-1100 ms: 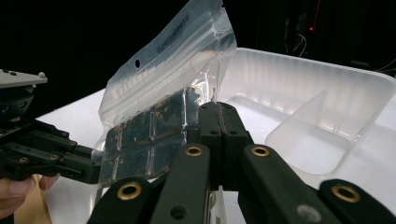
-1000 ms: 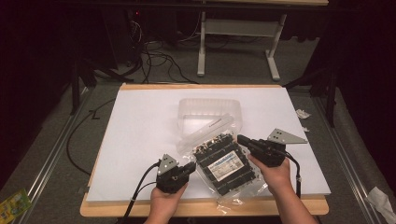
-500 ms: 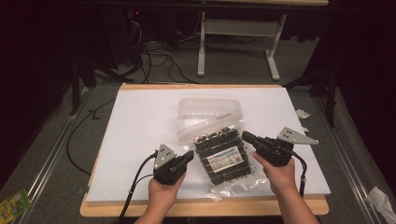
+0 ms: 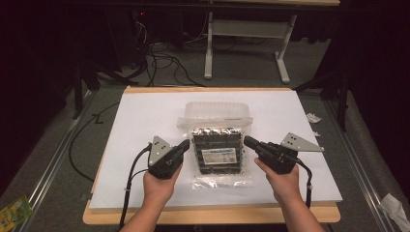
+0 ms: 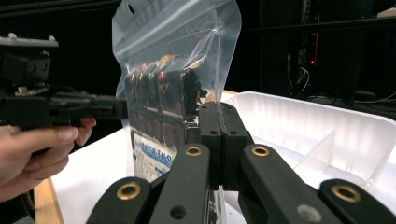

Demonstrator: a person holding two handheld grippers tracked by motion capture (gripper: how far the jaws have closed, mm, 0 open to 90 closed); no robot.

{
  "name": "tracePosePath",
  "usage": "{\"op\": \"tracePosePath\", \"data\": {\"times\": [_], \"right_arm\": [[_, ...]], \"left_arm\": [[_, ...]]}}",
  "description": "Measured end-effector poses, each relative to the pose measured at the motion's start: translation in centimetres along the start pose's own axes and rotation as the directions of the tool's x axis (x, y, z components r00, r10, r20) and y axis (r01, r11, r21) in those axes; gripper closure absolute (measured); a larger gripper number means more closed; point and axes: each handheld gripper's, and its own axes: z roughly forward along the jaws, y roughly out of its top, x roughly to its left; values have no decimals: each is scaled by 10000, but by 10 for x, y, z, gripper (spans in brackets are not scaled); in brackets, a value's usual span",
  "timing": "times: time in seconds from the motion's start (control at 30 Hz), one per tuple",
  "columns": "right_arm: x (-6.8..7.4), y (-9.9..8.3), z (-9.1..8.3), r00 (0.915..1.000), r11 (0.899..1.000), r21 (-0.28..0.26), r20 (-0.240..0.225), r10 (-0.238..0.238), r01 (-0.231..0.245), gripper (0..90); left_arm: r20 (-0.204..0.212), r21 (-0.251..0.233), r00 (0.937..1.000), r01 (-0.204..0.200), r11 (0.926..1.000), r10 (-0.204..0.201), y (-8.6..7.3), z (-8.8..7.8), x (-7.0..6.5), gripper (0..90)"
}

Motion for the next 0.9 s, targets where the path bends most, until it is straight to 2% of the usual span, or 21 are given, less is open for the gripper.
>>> {"op": "tracePosePath", "data": {"times": [0.1,0.17,0.27,0.4,0.63,0.7,0.73,0.77,0.8,0.83,0.9], "right_arm": [[1,-1,2,10000,10000,-13,29,-16,16,900],[1,-3,2,9999,9999,39,89,-98,97,900],[1,-13,2,9996,9995,254,207,-186,181,900],[1,-20,-2,9995,9992,361,260,-154,144,898],[2,-26,-9,9993,9990,399,301,-213,201,885],[3,-27,-12,9997,9991,377,164,-193,187,876],[2,-28,-14,9995,9986,436,-28,-305,306,826],[2,-28,-14,9995,9986,436,-28,-305,306,826],[2,-28,-14,9989,9975,581,-265,-387,402,757],[2,-28,-14,9989,9975,581,-265,-387,402,757],[1,-29,-13,9970,9968,696,-686,-353,401,674]], "left_arm": [[-130,-167,9994,-314,9994,312,-3,1,0,900],[-137,-209,9993,-346,9992,343,-7,1,0,900],[-189,-236,9983,-555,9982,550,-21,2,-2,900],[-59,-444,9972,-749,9962,747,-26,-1,-7,900],[177,-711,9976,-651,9953,665,-30,-3,-10,900],[260,-732,9970,-709,9948,730,-31,-5,-11,899],[261,-772,9962,-804,9938,826,-32,-7,-12,899],[261,-772,9962,-804,9938,826,-32,-7,-12,897],[255,-800,9960,-833,9933,856,-32,-9,-15,895],[255,-800,9960,-833,9933,856,-32,-9,-15,894],[243,-799,9961,-823,9934,845,-32,-9,-16,890]]}}
